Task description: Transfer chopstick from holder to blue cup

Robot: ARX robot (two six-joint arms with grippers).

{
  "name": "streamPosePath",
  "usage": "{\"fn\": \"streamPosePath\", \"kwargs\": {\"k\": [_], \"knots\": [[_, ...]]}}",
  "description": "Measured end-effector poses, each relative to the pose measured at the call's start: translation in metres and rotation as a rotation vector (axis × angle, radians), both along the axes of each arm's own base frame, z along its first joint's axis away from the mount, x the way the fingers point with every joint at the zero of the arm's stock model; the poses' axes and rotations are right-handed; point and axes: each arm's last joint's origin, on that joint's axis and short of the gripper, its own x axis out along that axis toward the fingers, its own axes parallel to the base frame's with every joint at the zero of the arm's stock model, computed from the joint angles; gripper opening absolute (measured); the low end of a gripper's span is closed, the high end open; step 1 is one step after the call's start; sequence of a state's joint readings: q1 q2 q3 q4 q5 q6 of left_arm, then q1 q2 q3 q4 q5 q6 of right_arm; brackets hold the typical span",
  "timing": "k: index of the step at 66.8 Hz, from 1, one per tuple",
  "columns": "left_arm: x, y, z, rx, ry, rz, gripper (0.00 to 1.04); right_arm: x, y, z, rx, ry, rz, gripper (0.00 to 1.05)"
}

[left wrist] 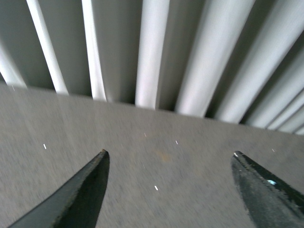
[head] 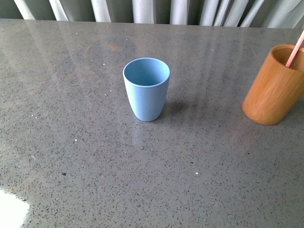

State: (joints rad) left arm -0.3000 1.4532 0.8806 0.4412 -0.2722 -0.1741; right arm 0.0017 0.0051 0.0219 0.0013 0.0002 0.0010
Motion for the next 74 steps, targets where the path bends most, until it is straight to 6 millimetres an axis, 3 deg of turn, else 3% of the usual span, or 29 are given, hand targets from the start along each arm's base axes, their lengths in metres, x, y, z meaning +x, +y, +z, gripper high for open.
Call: {"fn": "streamPosePath", "kwargs": {"k": [8,27,55,74], "knots": [[-0.03,0.023,-0.024,0.072,-0.123,0.009,0.51,0.0,0.0,0.0,0.0,0.0,-0.001,0.96],[-0.086,0.056,-0.06,0.119,-0.12,0.008,0.02,0.0,0.0,0.0,0.0,0.0,0.0,0.96],[-0.136,0.076,-0.086,0.126,-0.121,0.007,0.02,0.0,0.0,0.0,0.0,0.0,0.0,0.96],[-0.158,0.087,-0.094,0.127,-0.121,0.013,0.02,0.0,0.0,0.0,0.0,0.0,0.0,0.96]]}}
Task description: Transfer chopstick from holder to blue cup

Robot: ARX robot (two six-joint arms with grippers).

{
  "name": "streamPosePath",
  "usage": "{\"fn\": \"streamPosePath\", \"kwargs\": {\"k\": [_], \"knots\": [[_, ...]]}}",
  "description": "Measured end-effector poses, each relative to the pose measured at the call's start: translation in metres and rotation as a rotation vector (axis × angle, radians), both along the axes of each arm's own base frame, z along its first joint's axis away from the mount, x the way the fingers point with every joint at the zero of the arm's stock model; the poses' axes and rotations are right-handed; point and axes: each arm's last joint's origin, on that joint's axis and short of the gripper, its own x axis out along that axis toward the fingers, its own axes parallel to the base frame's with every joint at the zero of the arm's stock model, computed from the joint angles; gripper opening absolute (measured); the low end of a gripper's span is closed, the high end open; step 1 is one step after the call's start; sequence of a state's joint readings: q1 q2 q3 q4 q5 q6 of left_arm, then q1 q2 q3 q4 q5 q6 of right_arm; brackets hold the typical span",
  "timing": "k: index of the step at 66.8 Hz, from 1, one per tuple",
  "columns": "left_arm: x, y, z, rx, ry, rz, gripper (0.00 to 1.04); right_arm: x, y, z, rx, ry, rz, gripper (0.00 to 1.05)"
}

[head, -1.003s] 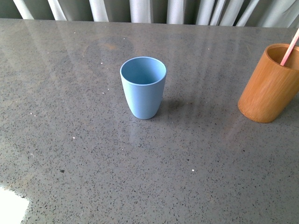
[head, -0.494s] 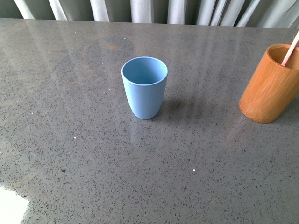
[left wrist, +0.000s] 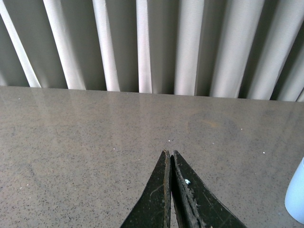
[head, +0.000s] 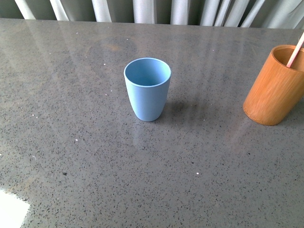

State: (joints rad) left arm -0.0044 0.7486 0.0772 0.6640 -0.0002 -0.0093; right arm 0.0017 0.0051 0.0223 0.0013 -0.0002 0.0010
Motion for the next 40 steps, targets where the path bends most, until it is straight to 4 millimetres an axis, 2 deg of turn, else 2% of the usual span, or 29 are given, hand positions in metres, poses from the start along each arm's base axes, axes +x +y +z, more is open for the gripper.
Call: {"fn": "streamPosePath", "kwargs": {"k": [17,40], "knots": [[-0.013,0.0,-0.011,0.0,0.001,0.0,0.02,0.0,0.0,0.0,0.0,0.0,0.0,0.96],[-0.026,0.0,-0.007,0.001,-0.017,0.0,0.02,0.0,0.0,0.0,0.0,0.0,0.0,0.96]]}}
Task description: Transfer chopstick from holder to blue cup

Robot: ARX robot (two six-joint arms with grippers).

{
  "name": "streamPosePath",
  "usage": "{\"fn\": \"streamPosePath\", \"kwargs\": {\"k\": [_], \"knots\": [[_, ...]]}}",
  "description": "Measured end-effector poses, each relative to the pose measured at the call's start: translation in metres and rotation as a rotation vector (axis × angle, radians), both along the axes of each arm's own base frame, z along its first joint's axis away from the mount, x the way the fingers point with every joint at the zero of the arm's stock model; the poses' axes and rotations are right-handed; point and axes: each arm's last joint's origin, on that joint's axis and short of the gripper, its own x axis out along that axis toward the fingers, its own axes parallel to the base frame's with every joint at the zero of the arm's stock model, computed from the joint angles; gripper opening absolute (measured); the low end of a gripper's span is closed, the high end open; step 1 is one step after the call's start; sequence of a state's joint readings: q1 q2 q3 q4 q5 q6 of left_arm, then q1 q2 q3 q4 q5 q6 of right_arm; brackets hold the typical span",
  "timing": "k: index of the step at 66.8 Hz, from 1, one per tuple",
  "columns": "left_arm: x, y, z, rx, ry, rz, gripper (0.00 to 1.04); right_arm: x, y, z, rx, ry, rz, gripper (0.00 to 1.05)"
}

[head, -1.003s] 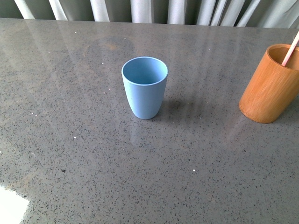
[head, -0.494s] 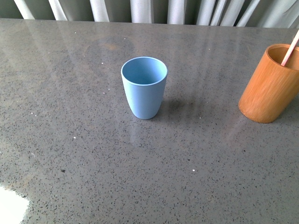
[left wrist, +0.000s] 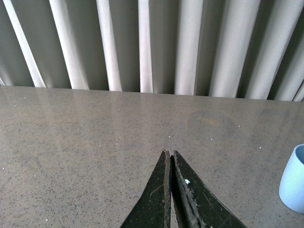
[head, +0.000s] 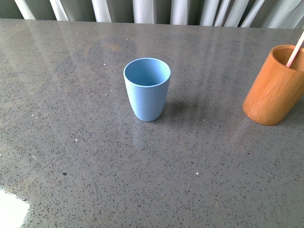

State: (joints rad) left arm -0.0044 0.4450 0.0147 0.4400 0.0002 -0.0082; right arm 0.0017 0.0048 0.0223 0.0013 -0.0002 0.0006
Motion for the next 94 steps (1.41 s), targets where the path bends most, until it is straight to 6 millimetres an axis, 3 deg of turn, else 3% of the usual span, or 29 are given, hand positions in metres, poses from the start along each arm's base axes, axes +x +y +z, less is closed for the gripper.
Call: {"fn": "streamPosePath", "kwargs": {"k": [70,79,84,90,94], "knots": [[-0.028,0.0,-0.003,-0.001,0.011,0.001,0.02,0.0,0.0,0.0,0.0,0.0,0.0,0.96],[-0.028,0.0,-0.003,0.0,0.011,0.002,0.25,0.0,0.0,0.0,0.0,0.0,0.0,0.96],[-0.028,0.0,-0.003,0.0,0.011,0.002,0.46,0.0,0.0,0.0,0.0,0.0,0.0,0.96],[-0.028,0.0,-0.003,0.0,0.011,0.002,0.59,0.0,0.0,0.0,0.0,0.0,0.0,0.96],[-0.028,0.0,-0.003,0.0,0.011,0.002,0.76,0.0,0.0,0.0,0.0,0.0,0.0,0.96]]}}
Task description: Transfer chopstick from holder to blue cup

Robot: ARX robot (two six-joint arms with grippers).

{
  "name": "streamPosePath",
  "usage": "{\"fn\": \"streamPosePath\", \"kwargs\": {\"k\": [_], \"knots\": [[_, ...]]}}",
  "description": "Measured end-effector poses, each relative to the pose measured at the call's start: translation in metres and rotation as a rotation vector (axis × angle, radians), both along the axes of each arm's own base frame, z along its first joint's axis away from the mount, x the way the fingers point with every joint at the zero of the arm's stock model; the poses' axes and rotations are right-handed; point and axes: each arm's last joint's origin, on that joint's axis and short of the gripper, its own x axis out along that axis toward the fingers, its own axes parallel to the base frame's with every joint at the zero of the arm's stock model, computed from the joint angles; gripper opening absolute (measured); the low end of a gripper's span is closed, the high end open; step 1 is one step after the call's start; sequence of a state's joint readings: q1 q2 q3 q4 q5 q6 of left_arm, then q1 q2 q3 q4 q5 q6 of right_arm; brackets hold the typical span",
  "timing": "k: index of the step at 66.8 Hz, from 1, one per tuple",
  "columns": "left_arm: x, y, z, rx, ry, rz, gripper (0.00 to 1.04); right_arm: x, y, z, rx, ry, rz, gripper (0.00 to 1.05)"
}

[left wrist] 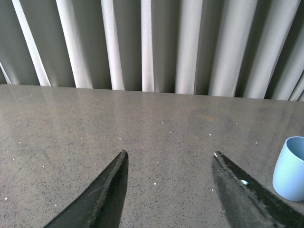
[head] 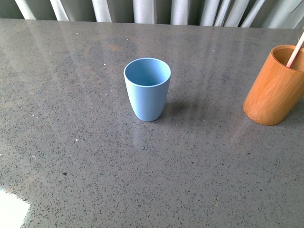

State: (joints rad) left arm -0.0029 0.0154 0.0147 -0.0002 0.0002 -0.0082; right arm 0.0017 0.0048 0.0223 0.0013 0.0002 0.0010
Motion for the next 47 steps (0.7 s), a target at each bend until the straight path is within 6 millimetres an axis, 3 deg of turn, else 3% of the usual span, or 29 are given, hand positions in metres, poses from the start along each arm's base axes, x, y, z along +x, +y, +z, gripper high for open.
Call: {"fn": "streamPosePath", "kwargs": {"k": [7,12,19,24,31,47], "knots": [[0.0,0.0,0.0,0.0,0.0,0.0,0.97,0.0,0.0,0.0,0.0,0.0,0.0,0.96],[0.0,0.0,0.0,0.002,0.0,0.0,0.95,0.0,0.0,0.0,0.003,0.009,-0.003,0.96],[0.0,0.0,0.0,0.002,0.0,0.0,0.96,0.003,-0.001,-0.003,0.029,0.355,-0.022,0.96],[0.0,0.0,0.0,0.002,0.0,0.0,0.96,0.009,-0.002,-0.003,0.048,0.437,-0.029,0.96],[0.0,0.0,0.0,0.002,0.0,0.0,0.96,0.02,-0.001,0.01,0.072,0.412,-0.027,0.96],[0.0,0.0,0.0,0.002,0.0,0.0,0.96,0.074,0.002,0.046,0.159,0.343,0.006,0.96]]}}
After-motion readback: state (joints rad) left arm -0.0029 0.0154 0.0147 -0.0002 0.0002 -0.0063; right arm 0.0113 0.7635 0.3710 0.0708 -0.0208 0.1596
